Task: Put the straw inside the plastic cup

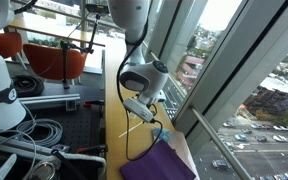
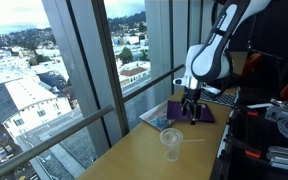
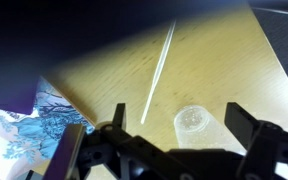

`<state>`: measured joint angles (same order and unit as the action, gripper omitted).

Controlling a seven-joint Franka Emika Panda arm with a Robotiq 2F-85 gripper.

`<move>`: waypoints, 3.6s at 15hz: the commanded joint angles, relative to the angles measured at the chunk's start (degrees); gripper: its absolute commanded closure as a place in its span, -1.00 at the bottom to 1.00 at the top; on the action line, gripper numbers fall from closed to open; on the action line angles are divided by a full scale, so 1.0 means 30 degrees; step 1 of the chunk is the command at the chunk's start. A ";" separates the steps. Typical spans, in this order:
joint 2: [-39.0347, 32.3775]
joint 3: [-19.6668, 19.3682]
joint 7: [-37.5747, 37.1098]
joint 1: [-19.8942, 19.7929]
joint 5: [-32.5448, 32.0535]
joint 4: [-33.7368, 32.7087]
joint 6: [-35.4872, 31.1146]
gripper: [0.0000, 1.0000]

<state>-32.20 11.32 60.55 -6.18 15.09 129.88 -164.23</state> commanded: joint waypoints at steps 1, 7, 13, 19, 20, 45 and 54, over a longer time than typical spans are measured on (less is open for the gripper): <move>-0.2632 0.1348 -0.0451 -0.1263 -0.1126 -0.1255 -0.2536 -1.00; -0.5709 0.0469 -0.3408 -0.0420 -0.5146 -0.2143 -0.5665 -1.00; -0.6752 -0.0186 -0.6256 -0.0063 -0.7957 -0.2738 -0.6481 -0.12; -0.6828 -0.0415 -0.7894 -0.0349 -0.9474 -0.3311 -0.6210 0.76; -0.6808 -0.0458 -0.8067 -0.0377 -0.9638 -0.3400 -0.6157 0.90; 0.1248 0.0069 -1.0855 0.0391 -0.3026 -0.7701 1.8004 1.00; -0.2131 -0.0901 -1.4973 0.0349 0.3218 -1.6936 2.7830 1.00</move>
<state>-32.81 9.87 20.91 -5.18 19.74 86.83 -85.59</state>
